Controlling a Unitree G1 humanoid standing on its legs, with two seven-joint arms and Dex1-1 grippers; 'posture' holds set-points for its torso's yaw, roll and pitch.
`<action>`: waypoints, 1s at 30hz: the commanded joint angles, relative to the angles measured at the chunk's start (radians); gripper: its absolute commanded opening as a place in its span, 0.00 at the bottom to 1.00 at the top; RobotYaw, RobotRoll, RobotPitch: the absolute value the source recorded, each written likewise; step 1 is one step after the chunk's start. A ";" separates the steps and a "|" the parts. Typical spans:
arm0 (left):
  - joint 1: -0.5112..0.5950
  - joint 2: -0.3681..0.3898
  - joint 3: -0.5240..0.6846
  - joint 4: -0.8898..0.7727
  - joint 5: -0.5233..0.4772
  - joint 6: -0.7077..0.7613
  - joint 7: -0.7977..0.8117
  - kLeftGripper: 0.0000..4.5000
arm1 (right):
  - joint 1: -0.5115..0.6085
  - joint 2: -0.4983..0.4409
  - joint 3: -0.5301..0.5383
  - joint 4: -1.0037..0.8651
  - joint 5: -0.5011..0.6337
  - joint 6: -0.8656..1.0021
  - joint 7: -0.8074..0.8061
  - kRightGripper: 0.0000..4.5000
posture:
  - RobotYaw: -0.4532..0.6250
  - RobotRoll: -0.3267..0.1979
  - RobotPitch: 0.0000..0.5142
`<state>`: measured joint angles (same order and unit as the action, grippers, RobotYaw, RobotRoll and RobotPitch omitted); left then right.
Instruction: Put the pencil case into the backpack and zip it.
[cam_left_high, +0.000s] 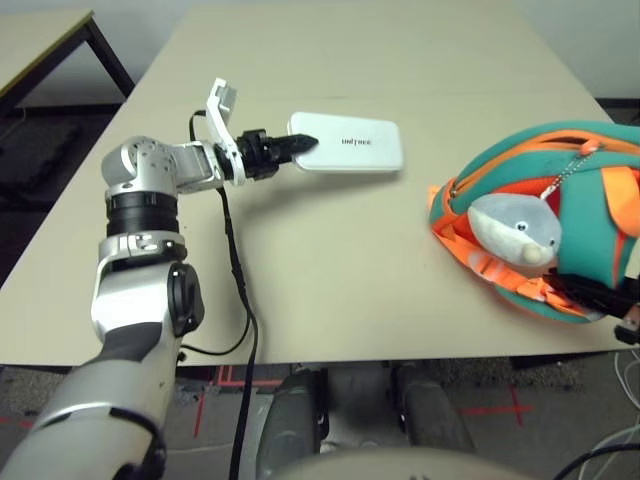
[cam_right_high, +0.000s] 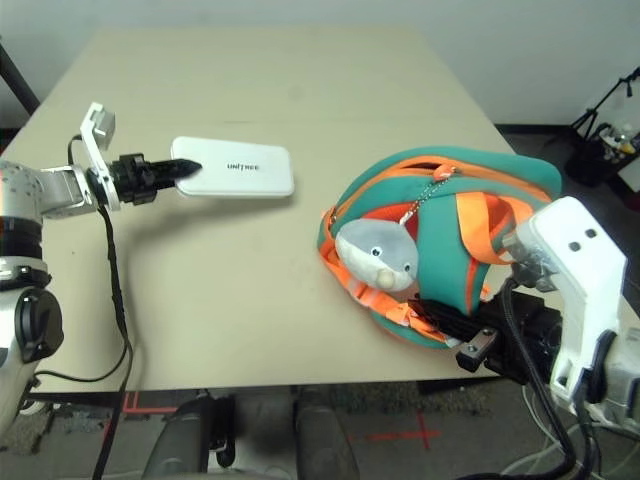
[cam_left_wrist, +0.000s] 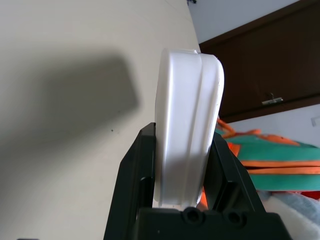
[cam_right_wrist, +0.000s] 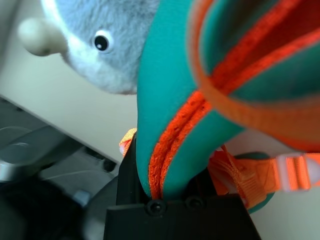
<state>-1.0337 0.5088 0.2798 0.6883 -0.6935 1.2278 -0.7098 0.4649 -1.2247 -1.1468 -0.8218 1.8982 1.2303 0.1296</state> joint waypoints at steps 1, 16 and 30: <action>-0.005 0.010 -0.016 0.024 0.025 -0.023 -0.036 0.30 | 0.128 -0.027 -0.068 -0.058 0.074 -0.109 0.035 0.04 | 0.11 0.62 0.24; -0.183 0.263 -0.258 -0.270 0.053 -0.227 -0.612 0.30 | 0.059 0.025 0.259 0.005 -0.174 -0.278 -0.052 0.04 | 0.21 0.62 0.22; -0.281 0.158 -0.446 -0.207 0.237 -0.507 -0.788 0.30 | -0.055 0.096 0.368 0.014 -0.385 -0.301 0.069 0.04 | 0.19 0.62 0.21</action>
<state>-1.3007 0.6744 -0.1510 0.4587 -0.4877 0.7646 -1.4871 0.4108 -1.1349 -0.7979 -0.7972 1.5183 0.9253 0.1900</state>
